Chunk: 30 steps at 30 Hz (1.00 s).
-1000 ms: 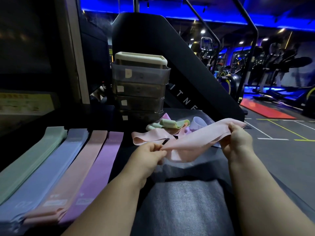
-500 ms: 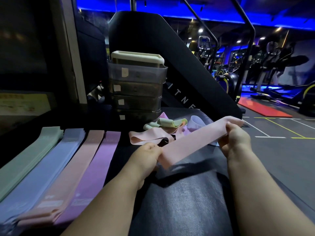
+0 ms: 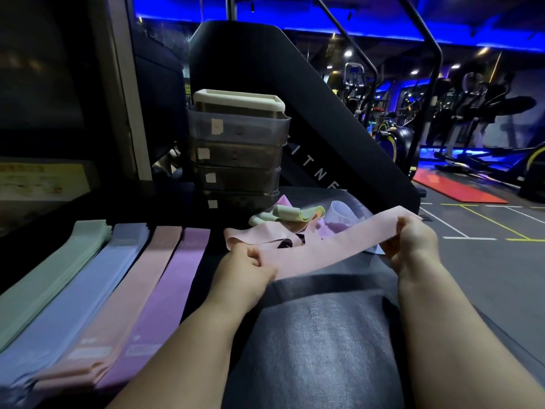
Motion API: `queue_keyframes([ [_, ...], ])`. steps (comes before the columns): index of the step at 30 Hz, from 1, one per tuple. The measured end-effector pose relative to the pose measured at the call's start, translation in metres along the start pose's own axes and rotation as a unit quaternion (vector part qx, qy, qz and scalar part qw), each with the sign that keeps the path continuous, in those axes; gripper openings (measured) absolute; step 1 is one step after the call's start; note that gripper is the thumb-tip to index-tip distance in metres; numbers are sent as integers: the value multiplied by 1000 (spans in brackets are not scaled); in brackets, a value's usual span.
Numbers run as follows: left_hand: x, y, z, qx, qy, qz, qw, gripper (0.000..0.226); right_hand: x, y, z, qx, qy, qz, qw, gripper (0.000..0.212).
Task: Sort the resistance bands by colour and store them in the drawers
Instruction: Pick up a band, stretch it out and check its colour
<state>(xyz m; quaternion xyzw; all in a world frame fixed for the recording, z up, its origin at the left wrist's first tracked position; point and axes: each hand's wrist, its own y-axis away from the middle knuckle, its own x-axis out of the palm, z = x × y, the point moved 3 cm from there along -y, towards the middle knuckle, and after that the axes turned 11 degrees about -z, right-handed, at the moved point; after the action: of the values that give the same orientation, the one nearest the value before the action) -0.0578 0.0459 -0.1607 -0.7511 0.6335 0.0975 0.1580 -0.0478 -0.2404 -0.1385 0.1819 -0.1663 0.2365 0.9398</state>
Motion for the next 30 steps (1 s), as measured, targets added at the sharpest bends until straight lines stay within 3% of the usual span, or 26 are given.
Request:
queue_keyframes([
  [4, -3, 1, -1, 5, 4, -27, 1000, 11, -6, -6, 4, -51, 89, -42, 994, 18],
  [8, -8, 0, -4, 25, 5, -64, 998, 6, -10, -1, 8, -92, 154, -41, 983, 7],
  [11, -12, 0, -5, 13, 32, -77, 996, 9, -9, 6, 9, -114, 138, -16, 984, 18],
  [18, -16, 7, -16, -7, 125, -87, 988, 8, -4, 5, 3, -16, 67, 30, 997, 26],
  [20, -19, 9, -19, -5, 133, -96, 986, 21, -2, 7, 1, -2, 41, 58, 997, 24],
  [22, -23, 11, -21, 12, 122, -103, 987, 32, -1, 8, -1, 3, 43, 81, 996, 30],
  [24, -29, 13, -22, 51, 78, -120, 988, 28, 0, 9, -3, 3, 55, 98, 994, 35],
  [27, -40, 13, -23, 104, 27, -141, 984, 10, 3, 15, -4, -22, 72, 112, 991, 24],
  [30, -55, 18, -23, 103, -3, -129, 986, 8, 8, 26, -6, -80, 144, 123, 979, 15],
])
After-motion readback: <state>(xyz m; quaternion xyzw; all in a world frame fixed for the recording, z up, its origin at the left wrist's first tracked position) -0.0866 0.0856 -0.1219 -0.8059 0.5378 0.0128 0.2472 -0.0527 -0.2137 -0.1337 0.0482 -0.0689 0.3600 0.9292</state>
